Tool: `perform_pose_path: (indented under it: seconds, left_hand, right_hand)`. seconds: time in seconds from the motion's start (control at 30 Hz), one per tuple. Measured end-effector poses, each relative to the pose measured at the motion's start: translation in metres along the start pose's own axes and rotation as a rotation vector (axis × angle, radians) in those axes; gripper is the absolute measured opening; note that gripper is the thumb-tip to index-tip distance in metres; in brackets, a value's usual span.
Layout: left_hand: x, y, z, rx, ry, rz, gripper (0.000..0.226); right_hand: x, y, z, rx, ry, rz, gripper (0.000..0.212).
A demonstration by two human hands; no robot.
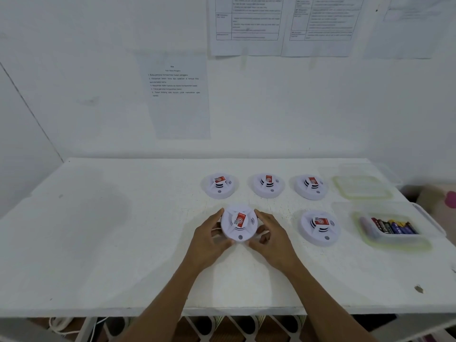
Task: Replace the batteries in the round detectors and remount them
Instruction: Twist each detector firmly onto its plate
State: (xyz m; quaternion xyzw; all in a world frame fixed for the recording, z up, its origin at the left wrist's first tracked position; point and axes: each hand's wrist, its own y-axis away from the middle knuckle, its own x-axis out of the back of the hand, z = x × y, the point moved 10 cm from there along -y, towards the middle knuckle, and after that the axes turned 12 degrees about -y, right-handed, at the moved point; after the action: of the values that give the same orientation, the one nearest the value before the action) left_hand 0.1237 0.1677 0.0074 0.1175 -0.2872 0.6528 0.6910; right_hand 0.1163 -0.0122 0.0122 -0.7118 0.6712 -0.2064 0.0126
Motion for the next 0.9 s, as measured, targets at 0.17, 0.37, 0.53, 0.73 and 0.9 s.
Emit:
perform_pose_path:
  seconds: [0.17, 0.37, 0.53, 0.73, 0.9]
  left_hand:
    - [0.0016, 0.0018, 0.0064, -0.017, 0.001, -0.002, 0.057]
    - [0.0003, 0.0012, 0.0051, 0.014, -0.003, -0.006, 0.051]
    - [-0.0026, 0.0002, 0.0012, 0.035, -0.016, -0.007, 0.048]
    - [-0.0036, -0.0005, 0.0014, 0.023, -0.002, -0.013, 0.049]
    - [-0.0041, -0.0008, -0.0008, 0.012, 0.000, -0.022, 0.053]
  right_hand:
    - [0.0008, 0.0007, -0.0035, 0.005, -0.015, 0.003, 0.064]
    - [0.0022, 0.0011, -0.0023, -0.001, 0.003, 0.020, 0.063]
    - [0.0011, 0.0011, -0.0006, 0.002, -0.015, 0.017, 0.064]
    - [0.0025, 0.0020, -0.0004, 0.003, -0.025, 0.019, 0.067]
    - [0.0018, 0.0020, -0.0014, 0.007, -0.019, 0.018, 0.065]
